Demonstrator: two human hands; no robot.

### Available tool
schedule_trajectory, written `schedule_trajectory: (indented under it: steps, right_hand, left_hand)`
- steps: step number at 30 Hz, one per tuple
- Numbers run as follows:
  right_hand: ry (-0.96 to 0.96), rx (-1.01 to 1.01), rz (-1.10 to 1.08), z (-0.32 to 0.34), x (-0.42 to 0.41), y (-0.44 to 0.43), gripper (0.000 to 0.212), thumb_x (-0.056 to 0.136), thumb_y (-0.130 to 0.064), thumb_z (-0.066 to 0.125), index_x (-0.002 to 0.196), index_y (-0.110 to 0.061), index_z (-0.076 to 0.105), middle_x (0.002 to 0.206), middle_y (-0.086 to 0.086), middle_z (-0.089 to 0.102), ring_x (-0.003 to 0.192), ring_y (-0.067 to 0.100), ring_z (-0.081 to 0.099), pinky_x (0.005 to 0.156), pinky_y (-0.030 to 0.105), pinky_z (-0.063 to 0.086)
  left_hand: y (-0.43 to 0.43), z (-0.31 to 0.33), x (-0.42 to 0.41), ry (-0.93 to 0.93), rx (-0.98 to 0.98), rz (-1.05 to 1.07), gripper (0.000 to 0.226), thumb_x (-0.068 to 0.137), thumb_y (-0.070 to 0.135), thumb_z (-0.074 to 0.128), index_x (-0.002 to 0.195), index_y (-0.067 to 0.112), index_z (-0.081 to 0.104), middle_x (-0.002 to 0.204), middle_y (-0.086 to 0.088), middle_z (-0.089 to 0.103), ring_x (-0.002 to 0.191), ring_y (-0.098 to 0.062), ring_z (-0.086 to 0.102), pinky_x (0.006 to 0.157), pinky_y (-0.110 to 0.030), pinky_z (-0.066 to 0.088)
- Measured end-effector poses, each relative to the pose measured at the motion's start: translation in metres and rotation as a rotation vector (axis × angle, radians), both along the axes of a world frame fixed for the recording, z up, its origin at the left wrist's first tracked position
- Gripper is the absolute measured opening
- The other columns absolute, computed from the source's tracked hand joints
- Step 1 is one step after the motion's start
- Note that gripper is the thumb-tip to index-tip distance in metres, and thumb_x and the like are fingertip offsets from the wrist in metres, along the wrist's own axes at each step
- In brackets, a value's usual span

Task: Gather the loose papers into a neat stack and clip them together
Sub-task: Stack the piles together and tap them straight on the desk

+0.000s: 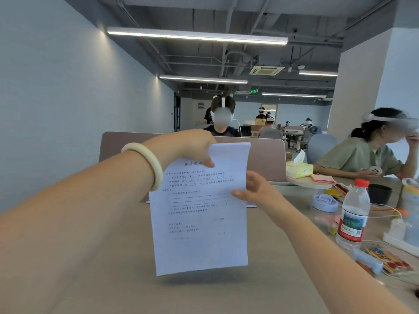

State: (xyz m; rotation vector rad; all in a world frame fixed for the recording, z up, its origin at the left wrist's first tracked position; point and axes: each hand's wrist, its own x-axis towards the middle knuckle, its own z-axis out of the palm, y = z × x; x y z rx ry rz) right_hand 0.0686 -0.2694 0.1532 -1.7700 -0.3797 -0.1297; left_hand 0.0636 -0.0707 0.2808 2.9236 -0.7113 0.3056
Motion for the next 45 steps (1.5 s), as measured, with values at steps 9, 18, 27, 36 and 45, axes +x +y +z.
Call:
schedule_trajectory:
  steps: [9, 18, 27, 36, 45]
  right_hand:
    - [0.048, 0.269, -0.092, -0.029, 0.009, 0.002, 0.027, 0.088, -0.016, 0.065, 0.113, -0.006, 0.064, 0.109, 0.012, 0.073, 0.099, 0.033, 0.07, 0.084, 0.045, 0.057]
    - [0.072, 0.348, -0.222, -0.037, 0.02, -0.013, 0.025, 0.087, -0.02, 0.066, 0.11, -0.01, 0.067, 0.108, 0.009, 0.073, 0.098, 0.033, 0.07, 0.089, 0.054, 0.053]
    - [0.04, 0.352, -0.168, -0.031, 0.016, 0.001, 0.026, 0.09, -0.019, 0.063, 0.114, -0.01, 0.064, 0.11, 0.005, 0.073, 0.095, 0.024, 0.071, 0.076, 0.036, 0.058]
    - [0.059, 0.354, -0.231, -0.061, 0.017, 0.018, 0.024, 0.094, -0.024, 0.056, 0.115, -0.012, 0.055, 0.118, 0.006, 0.067, 0.099, 0.022, 0.067, 0.079, 0.038, 0.056]
    - [0.04, 0.224, -0.235, -0.061, 0.018, 0.035, 0.035, 0.096, -0.031, 0.051, 0.128, -0.017, 0.049, 0.126, 0.002, 0.062, 0.11, 0.021, 0.063, 0.094, 0.045, 0.052]
  left_hand:
    - [0.004, -0.014, 0.016, -0.147, 0.042, 0.081, 0.036, 0.077, 0.04, 0.071, 0.107, 0.021, 0.062, 0.11, 0.003, 0.063, 0.1, -0.019, 0.057, 0.085, -0.035, 0.049]
    - [0.071, -0.14, 0.021, 0.413, -1.287, 0.145, 0.118, 0.054, 0.076, 0.066, 0.149, 0.034, 0.011, 0.155, 0.006, 0.026, 0.143, -0.019, 0.026, 0.116, -0.044, 0.019]
    - [0.053, -0.154, 0.024, 0.348, -1.347, -0.092, 0.034, 0.09, 0.019, 0.059, 0.123, 0.009, 0.059, 0.119, -0.007, 0.068, 0.105, -0.021, 0.067, 0.072, -0.024, 0.058]
    - [0.044, -0.191, 0.02, 0.156, -1.367, 0.06, 0.028, 0.091, 0.018, 0.059, 0.119, 0.016, 0.059, 0.114, 0.0, 0.068, 0.108, -0.019, 0.064, 0.097, -0.041, 0.049]
    - [0.056, -0.187, 0.007, 0.107, -1.341, 0.082, 0.035, 0.093, 0.016, 0.055, 0.128, 0.009, 0.055, 0.123, -0.005, 0.065, 0.111, -0.021, 0.062, 0.096, -0.037, 0.049]
